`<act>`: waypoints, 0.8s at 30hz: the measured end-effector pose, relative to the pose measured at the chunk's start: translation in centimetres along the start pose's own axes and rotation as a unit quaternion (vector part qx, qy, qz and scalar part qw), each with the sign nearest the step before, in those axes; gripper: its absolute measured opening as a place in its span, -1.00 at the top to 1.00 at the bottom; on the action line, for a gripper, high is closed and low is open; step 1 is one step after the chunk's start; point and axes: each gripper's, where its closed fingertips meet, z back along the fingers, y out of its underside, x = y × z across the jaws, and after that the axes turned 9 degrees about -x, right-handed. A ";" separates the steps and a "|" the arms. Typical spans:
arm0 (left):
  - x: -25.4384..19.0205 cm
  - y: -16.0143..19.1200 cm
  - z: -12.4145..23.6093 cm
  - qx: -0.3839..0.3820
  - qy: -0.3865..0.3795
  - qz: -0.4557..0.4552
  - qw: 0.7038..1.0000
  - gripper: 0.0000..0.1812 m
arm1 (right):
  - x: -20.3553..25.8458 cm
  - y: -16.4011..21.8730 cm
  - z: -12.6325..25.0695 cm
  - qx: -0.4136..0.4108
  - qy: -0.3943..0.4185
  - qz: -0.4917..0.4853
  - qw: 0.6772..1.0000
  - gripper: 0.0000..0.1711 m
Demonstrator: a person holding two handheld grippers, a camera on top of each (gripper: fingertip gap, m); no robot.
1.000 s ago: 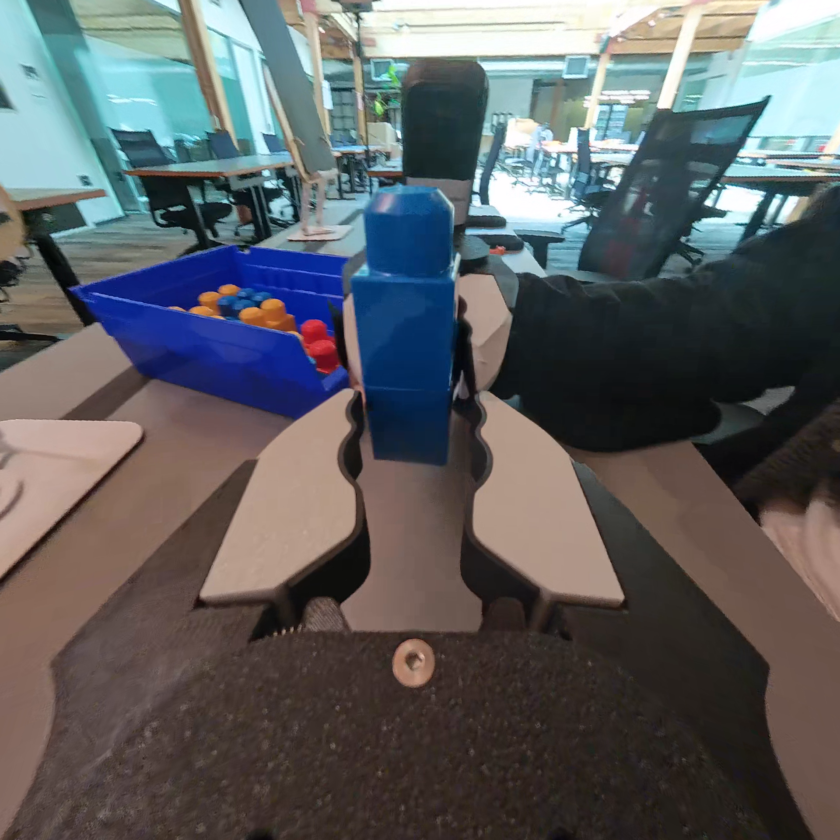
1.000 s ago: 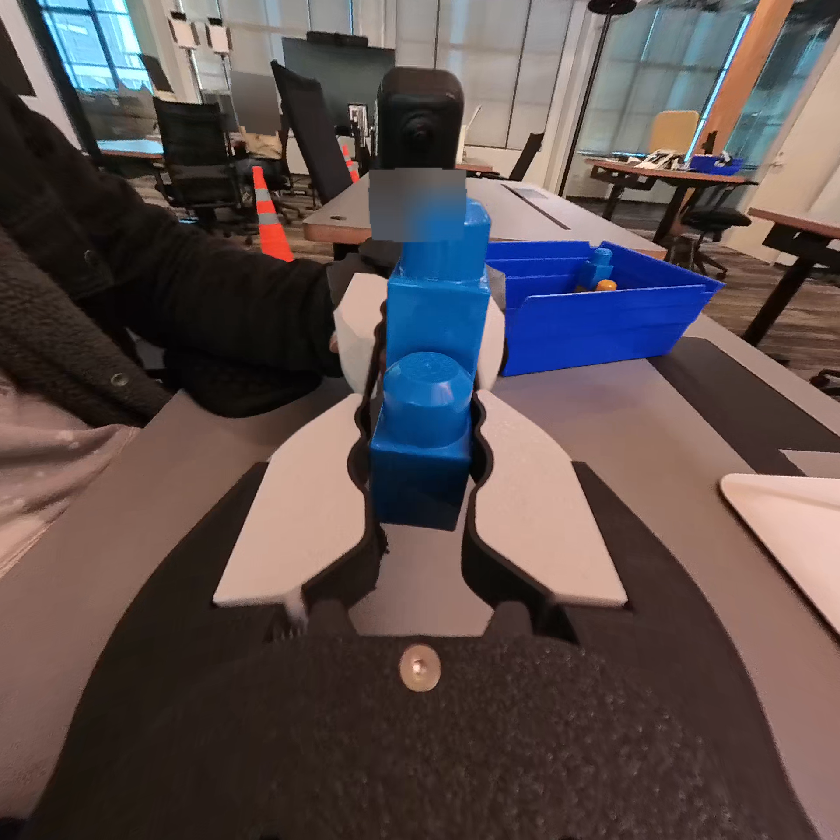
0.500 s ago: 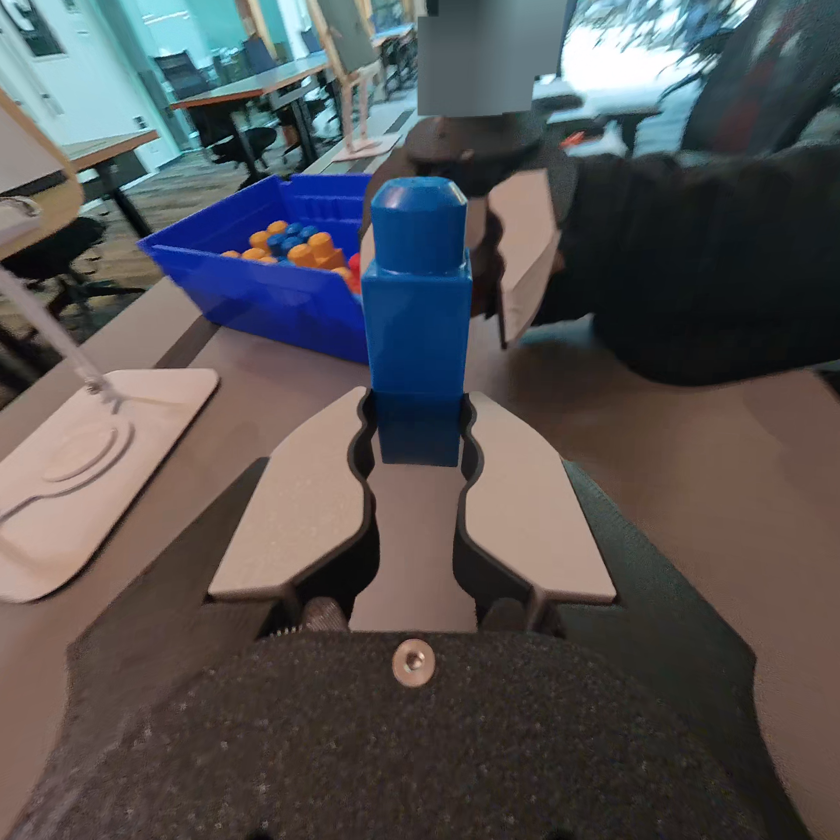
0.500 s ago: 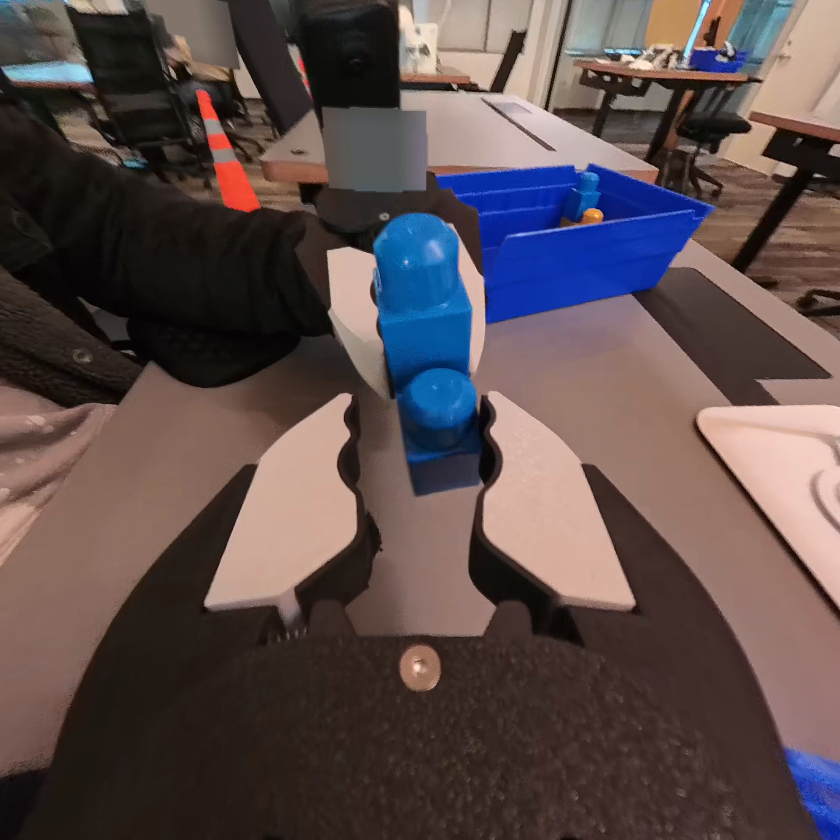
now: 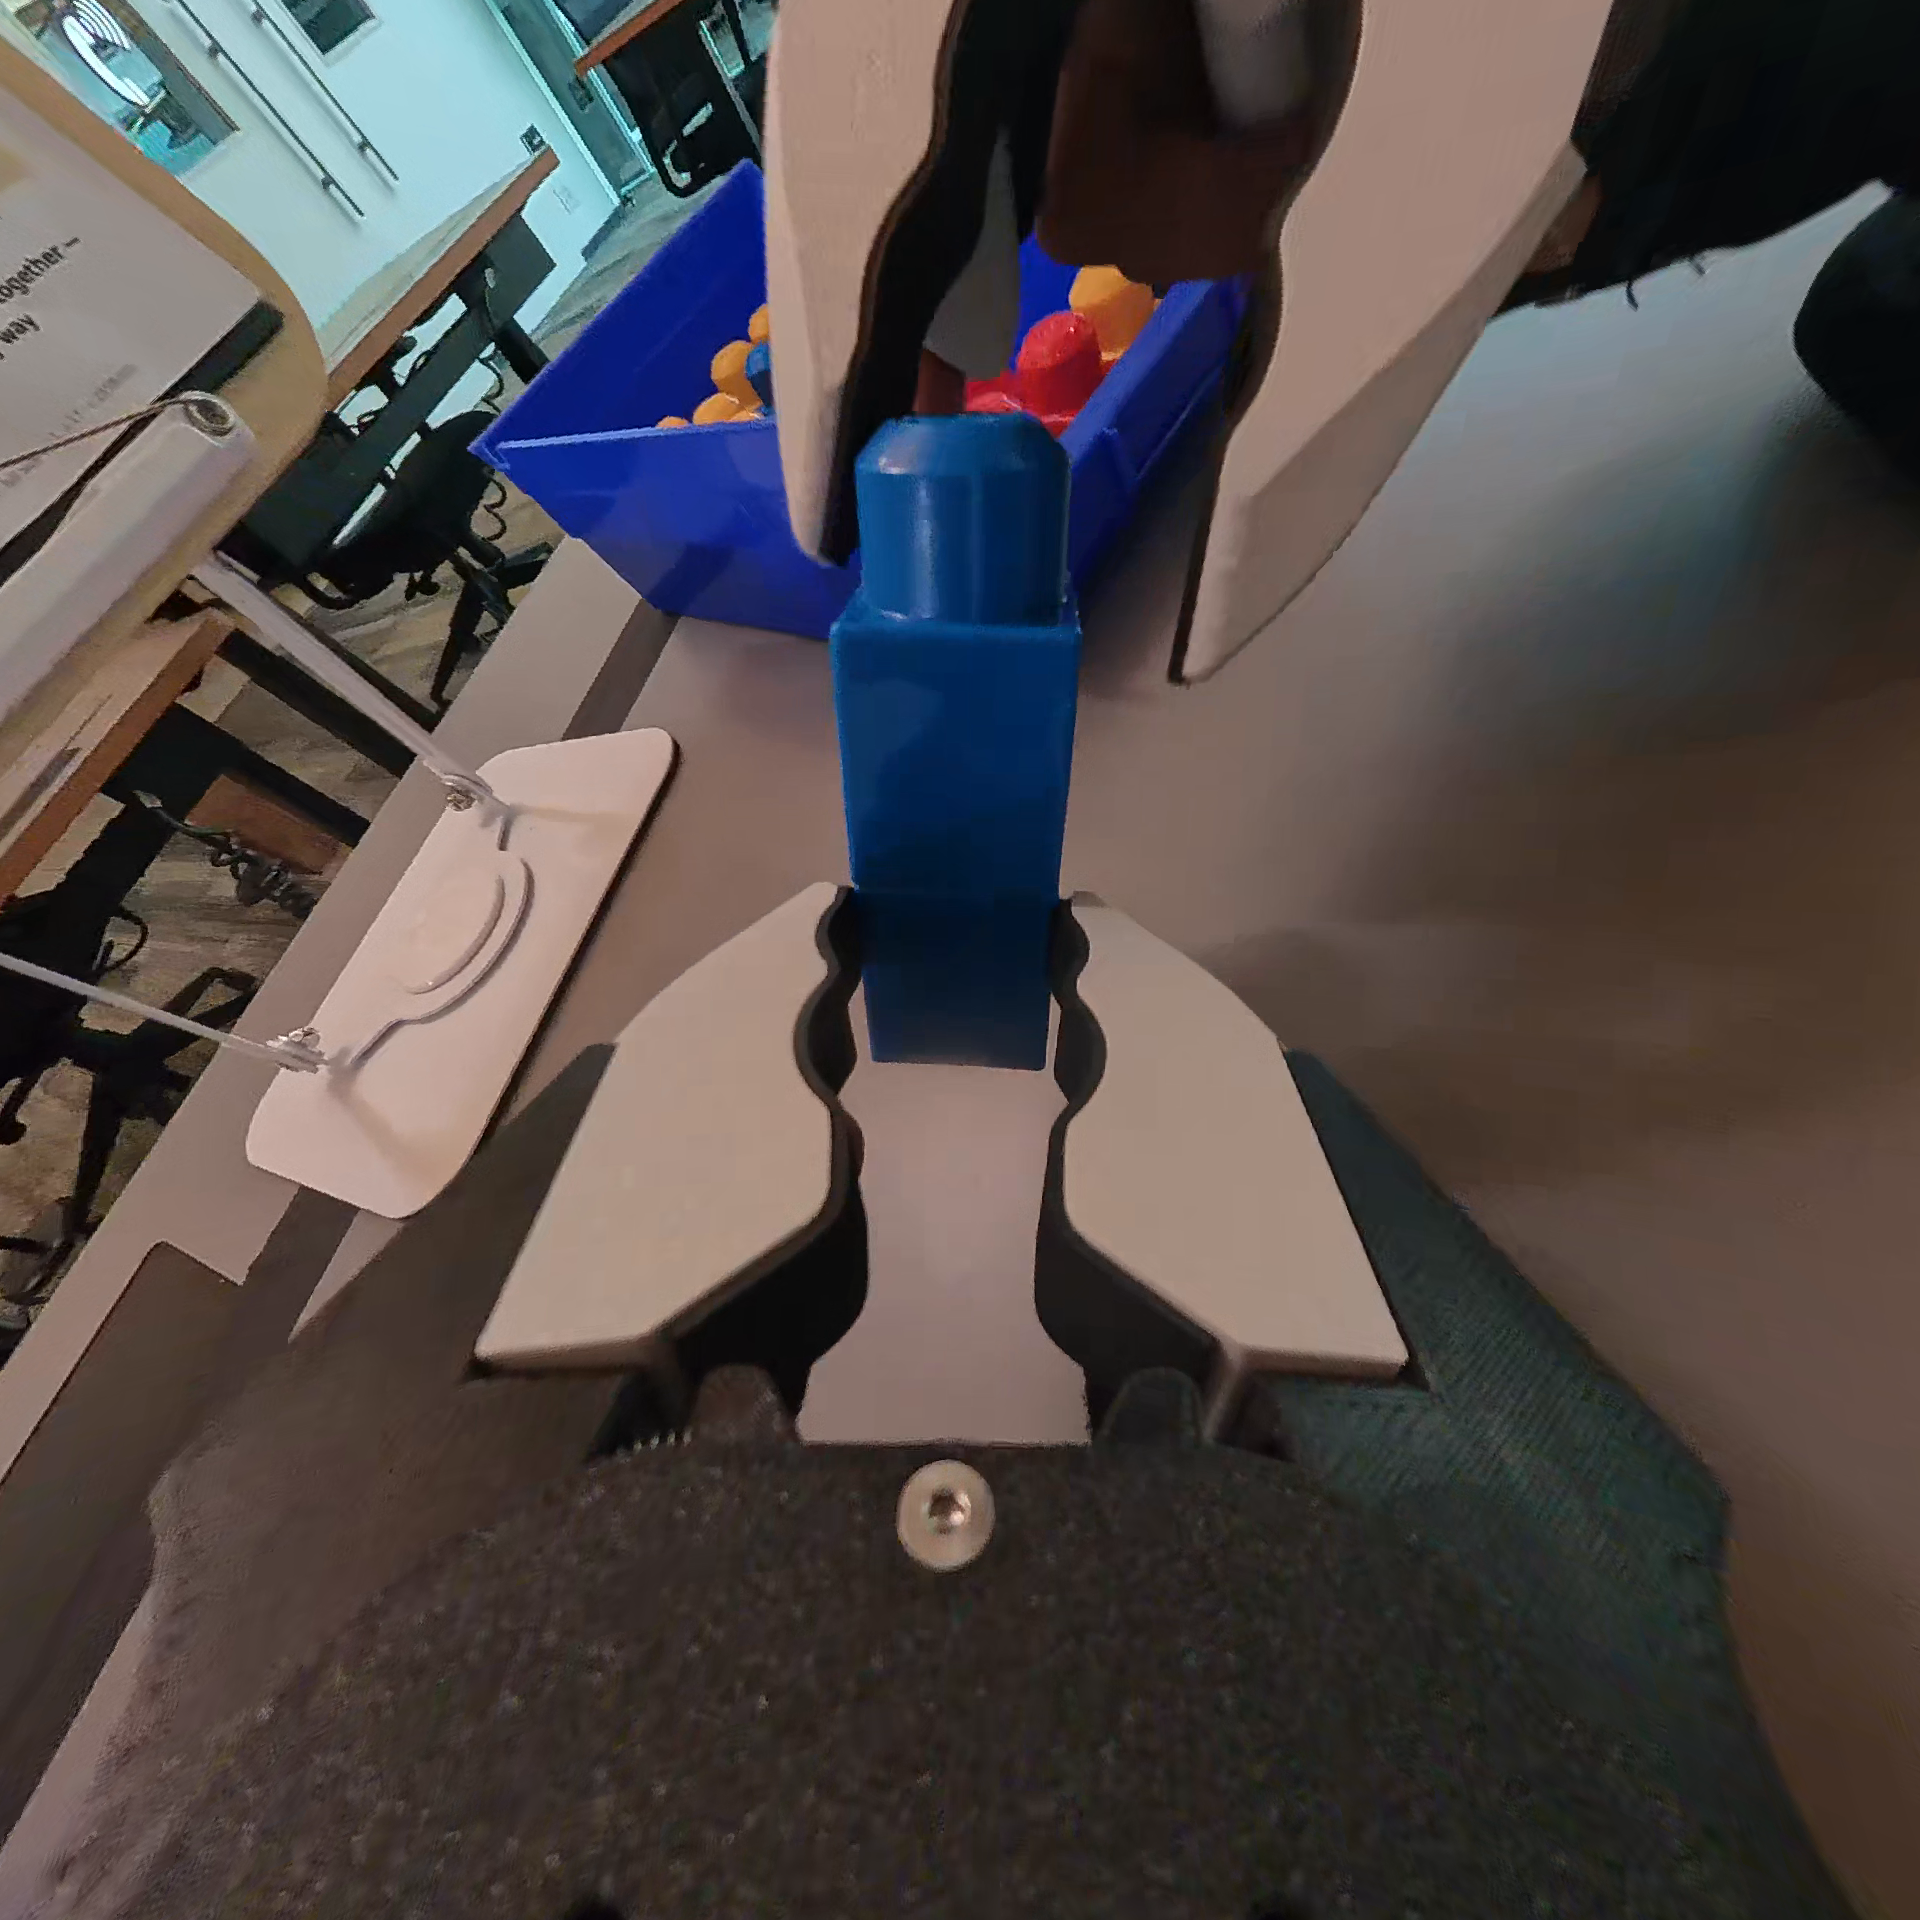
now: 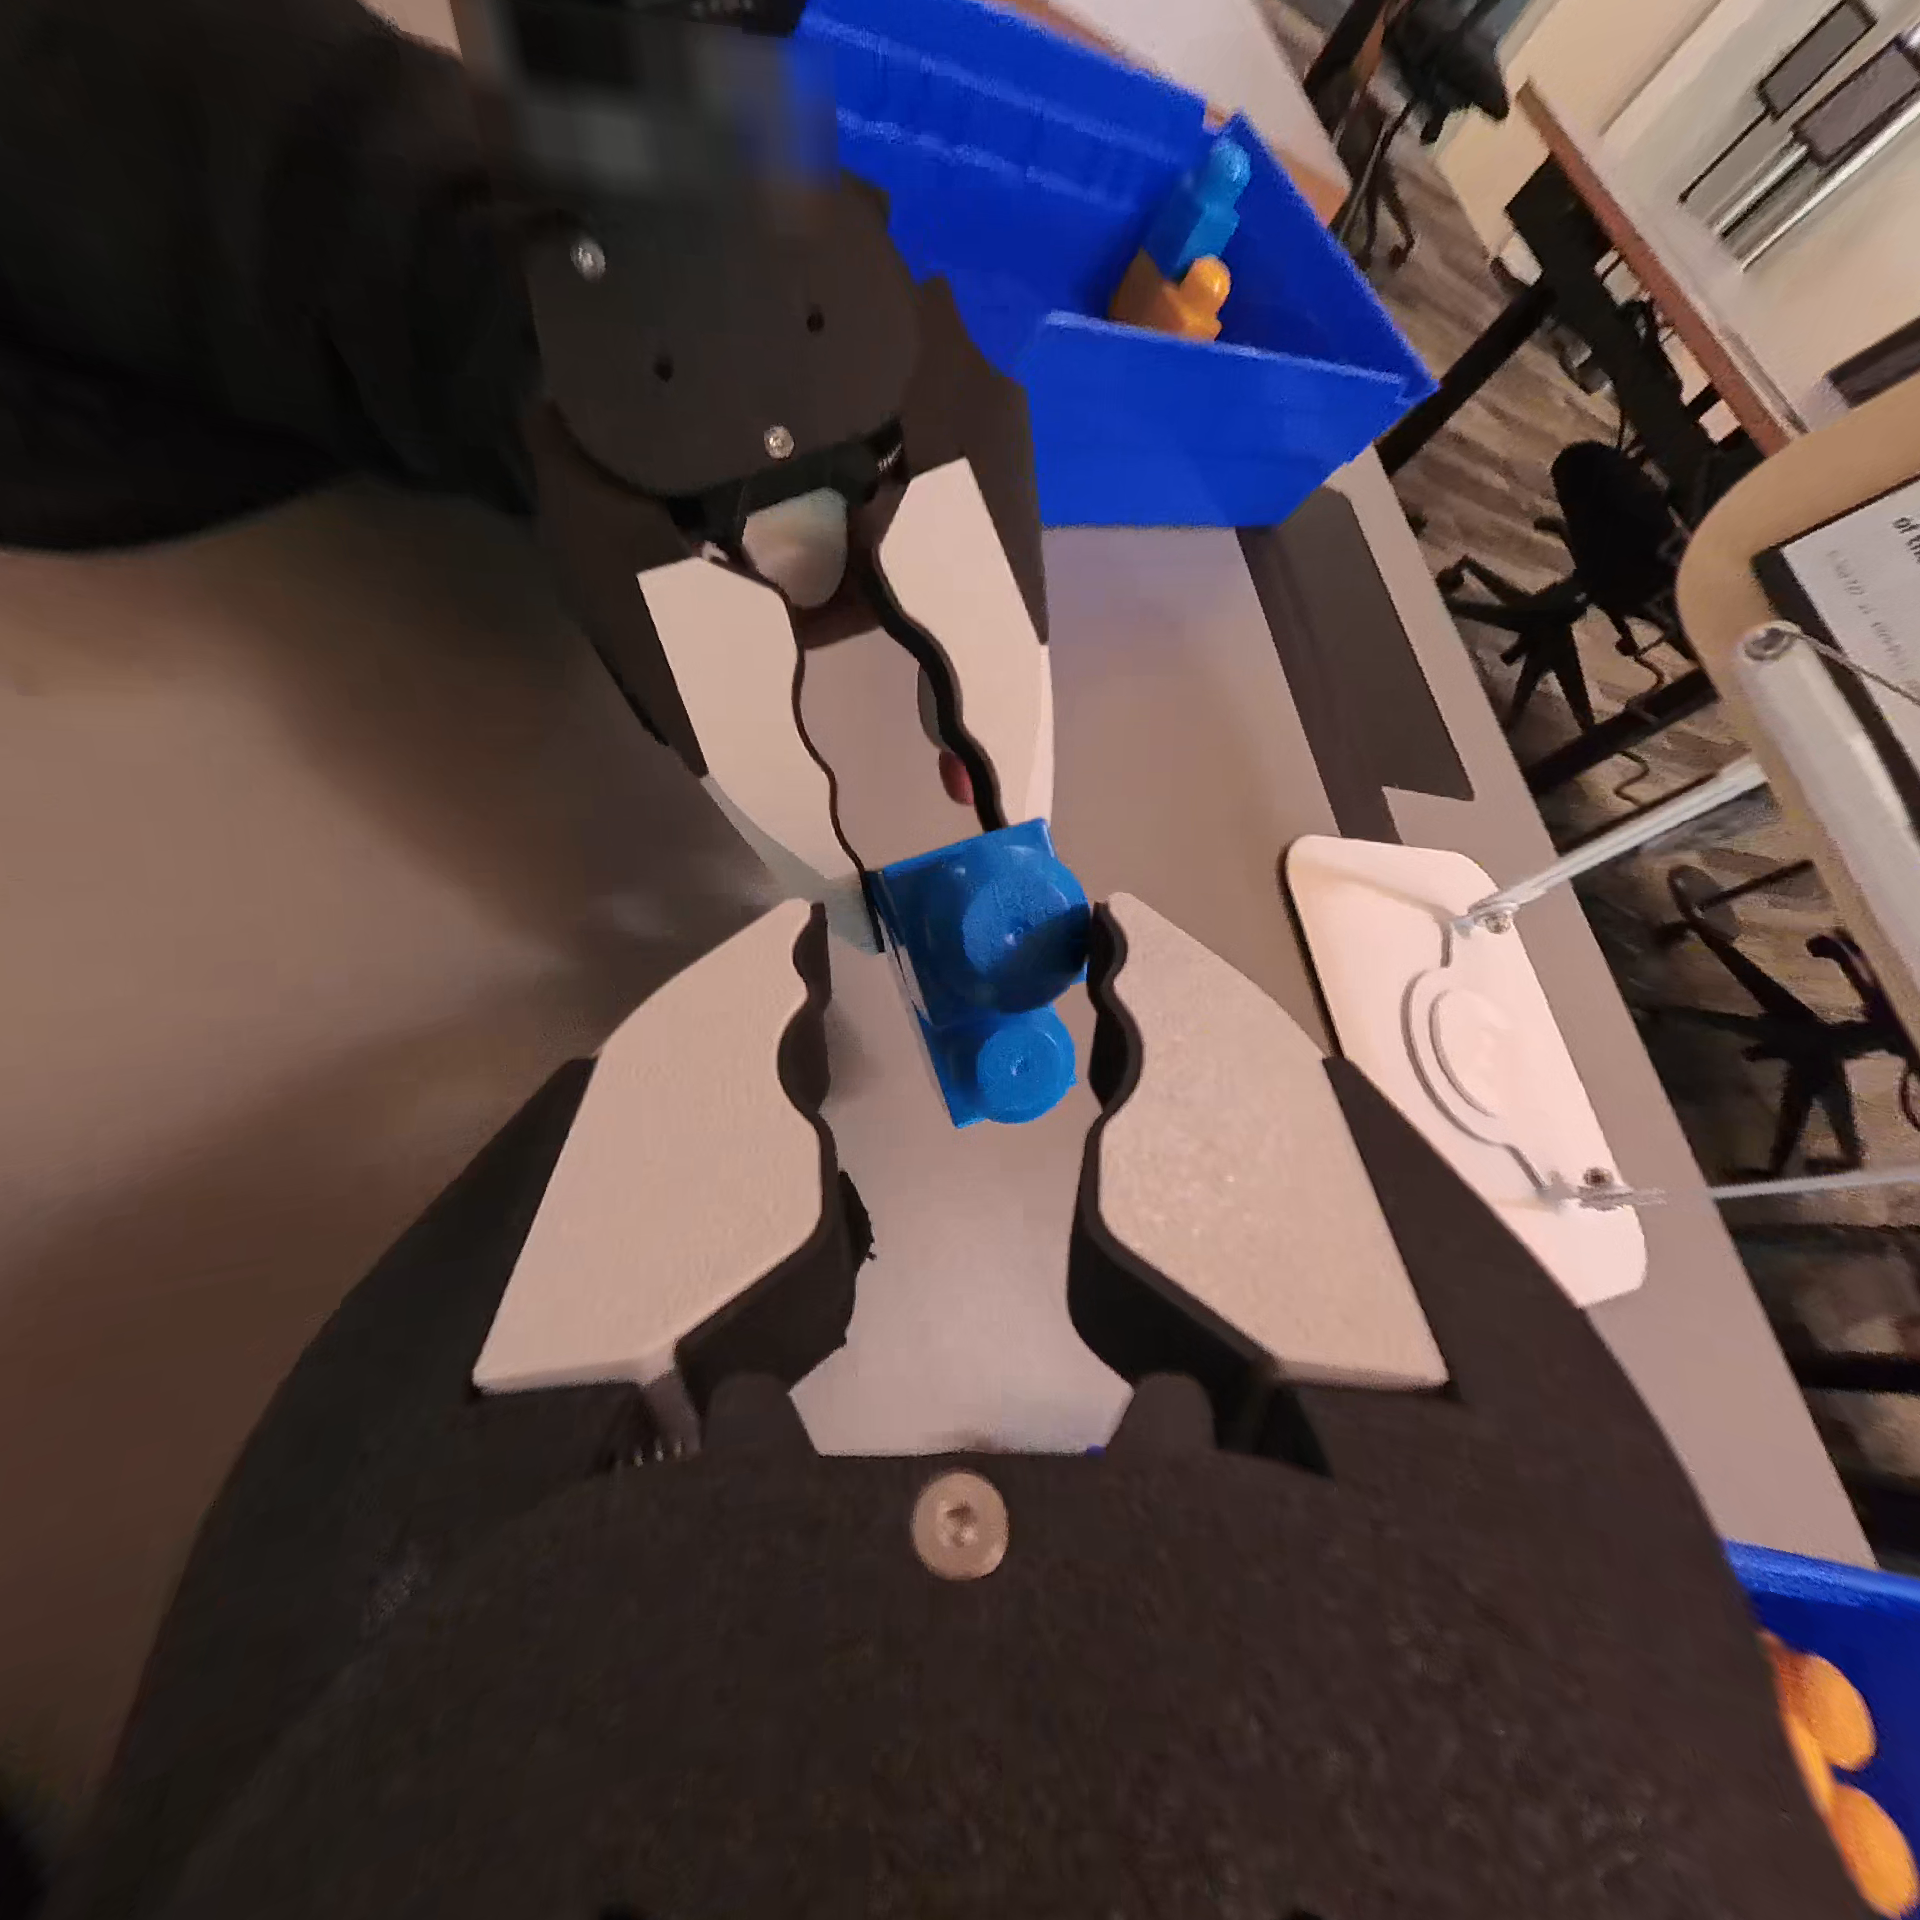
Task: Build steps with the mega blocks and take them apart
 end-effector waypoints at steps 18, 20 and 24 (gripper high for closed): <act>-1.7 -2.6 0.1 -0.074 0.033 -0.038 0.996 0.60 | 0.9 0.4 1.8 0.029 -0.028 0.004 0.999 0.60; -1.7 -3.1 0.2 -0.079 0.030 -0.046 0.995 0.60 | 0.7 -0.2 2.7 0.012 -0.031 -0.007 0.999 0.60; -0.4 -1.3 0.6 -0.051 0.011 -0.032 0.998 0.61 | -1.3 -2.0 6.3 -0.044 0.015 -0.021 0.999 0.60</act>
